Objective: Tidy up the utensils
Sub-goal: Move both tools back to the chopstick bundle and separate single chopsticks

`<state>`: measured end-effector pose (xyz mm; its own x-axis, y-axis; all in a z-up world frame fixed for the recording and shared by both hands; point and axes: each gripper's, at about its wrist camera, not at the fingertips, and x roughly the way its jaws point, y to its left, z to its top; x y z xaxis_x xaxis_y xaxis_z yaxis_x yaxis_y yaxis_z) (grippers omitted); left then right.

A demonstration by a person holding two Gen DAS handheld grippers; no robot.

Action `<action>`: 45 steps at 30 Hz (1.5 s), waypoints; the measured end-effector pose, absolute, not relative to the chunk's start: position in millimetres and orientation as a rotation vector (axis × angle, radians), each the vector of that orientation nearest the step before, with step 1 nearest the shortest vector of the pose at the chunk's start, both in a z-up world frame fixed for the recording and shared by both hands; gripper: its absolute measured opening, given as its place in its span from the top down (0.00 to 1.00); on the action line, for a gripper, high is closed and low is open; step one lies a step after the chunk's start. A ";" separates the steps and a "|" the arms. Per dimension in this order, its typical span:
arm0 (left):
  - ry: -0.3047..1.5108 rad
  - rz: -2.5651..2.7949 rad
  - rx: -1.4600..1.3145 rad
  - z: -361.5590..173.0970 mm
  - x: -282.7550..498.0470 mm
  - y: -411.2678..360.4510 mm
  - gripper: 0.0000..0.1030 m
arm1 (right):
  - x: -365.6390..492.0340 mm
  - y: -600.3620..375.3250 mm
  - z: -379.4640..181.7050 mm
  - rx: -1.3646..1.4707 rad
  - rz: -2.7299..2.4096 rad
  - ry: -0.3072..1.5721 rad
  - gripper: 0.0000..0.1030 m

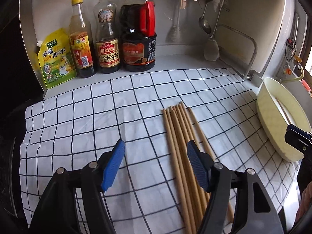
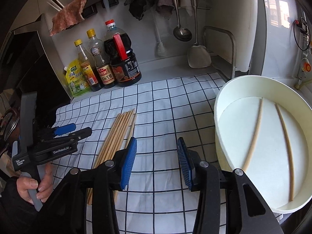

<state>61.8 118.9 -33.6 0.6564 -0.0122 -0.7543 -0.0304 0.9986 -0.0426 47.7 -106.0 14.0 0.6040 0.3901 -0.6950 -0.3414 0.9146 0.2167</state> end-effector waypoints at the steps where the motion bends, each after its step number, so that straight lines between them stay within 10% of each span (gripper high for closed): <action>1: 0.851 0.011 -0.045 -36.2 64.8 120.3 0.37 | 48.5 -102.0 12.3 0.060 0.430 0.823 0.58; 45: 0.982 -0.059 0.031 -66.1 70.0 131.0 0.22 | 58.4 -28.9 -68.0 -0.228 0.462 0.997 0.56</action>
